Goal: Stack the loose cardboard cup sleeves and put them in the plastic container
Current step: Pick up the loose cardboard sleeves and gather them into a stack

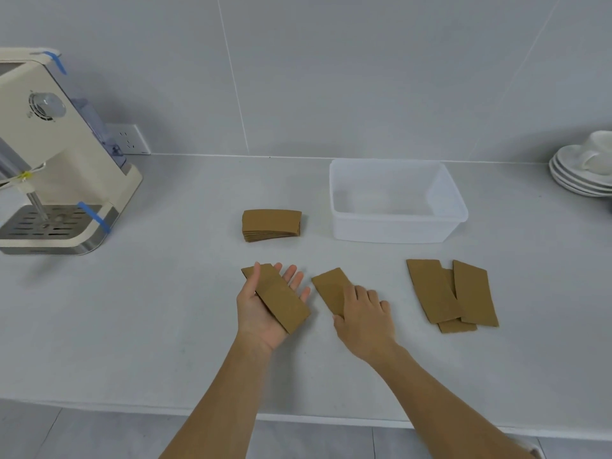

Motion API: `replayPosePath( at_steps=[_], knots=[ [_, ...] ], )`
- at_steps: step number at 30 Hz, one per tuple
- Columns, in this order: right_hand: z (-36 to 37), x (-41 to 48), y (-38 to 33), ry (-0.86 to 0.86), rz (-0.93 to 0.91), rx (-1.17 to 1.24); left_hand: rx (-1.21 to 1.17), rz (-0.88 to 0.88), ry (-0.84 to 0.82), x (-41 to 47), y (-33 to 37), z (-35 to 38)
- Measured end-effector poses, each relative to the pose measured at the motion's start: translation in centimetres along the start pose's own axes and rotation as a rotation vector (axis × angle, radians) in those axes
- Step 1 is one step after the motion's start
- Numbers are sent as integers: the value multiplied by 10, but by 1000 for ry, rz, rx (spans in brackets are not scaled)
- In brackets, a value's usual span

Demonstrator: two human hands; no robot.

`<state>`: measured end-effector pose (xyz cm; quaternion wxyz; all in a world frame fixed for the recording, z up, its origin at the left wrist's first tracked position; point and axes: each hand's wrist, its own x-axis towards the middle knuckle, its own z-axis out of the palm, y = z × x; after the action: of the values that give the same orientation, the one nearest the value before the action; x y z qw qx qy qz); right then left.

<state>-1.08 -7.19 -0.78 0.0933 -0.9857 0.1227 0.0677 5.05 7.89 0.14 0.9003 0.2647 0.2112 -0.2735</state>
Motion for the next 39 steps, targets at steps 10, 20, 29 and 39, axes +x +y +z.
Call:
replayPosePath(
  at_steps=[10,20,29,39],
  knots=[
    [-67,7,-3,-24,35,377,12,-20,-8,-4,-2,16],
    [-78,-15,-36,40,-105,626,112,-80,-195,-9,-15,34],
    [-61,-23,-26,63,-142,570,115,-134,-215,-6,-34,47],
    [-76,-18,17,-181,-135,566,231,-198,-90,8,-61,62]
  ],
)
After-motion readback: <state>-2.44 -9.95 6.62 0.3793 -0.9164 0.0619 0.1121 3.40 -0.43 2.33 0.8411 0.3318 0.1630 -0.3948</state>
